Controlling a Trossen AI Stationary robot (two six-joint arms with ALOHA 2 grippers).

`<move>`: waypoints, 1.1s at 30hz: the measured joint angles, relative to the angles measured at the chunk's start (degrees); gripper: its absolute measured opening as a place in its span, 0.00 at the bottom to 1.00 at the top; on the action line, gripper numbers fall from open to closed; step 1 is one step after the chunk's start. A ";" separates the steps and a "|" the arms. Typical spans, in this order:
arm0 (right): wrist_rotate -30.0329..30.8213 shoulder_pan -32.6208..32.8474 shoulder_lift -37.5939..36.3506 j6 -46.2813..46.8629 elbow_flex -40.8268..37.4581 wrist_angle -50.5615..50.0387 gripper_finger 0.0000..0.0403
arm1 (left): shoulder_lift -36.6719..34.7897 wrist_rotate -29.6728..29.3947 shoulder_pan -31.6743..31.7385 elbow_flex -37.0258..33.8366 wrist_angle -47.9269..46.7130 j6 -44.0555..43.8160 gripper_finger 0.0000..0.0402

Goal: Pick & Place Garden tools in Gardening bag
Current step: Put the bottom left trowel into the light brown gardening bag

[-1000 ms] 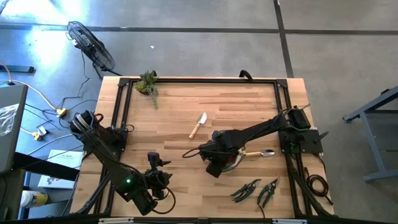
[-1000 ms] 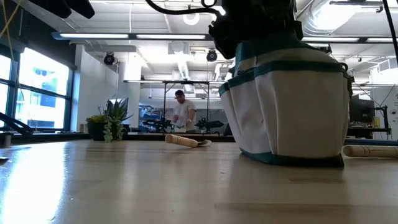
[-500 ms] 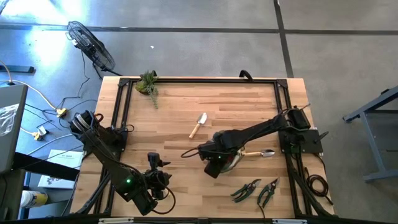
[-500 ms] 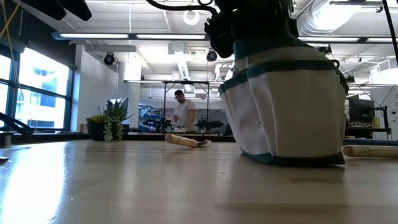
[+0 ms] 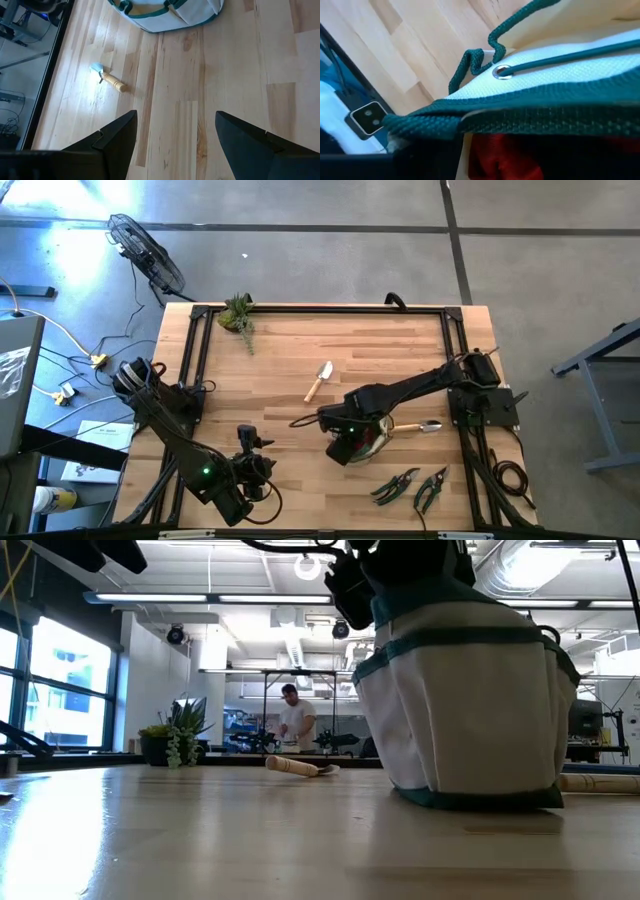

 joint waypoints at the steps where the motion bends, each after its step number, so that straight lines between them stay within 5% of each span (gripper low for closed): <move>1: 0.38 0.00 -0.30 0.40 -0.02 0.17 0.50 | 0.00 0.00 0.00 0.00 0.01 0.01 0.65; 10: 2.38 -0.02 -3.49 -0.38 -0.01 12.24 0.49 | 0.00 0.00 0.02 0.00 -0.08 0.02 0.65; 26: -7.37 3.18 -7.28 -9.63 0.00 31.69 0.49 | 0.00 0.50 0.00 -2.40 0.06 -0.36 0.65; 33: 3.67 9.59 -13.02 -21.79 0.07 31.58 0.49 | 0.00 3.05 0.00 -5.32 0.42 -3.10 0.65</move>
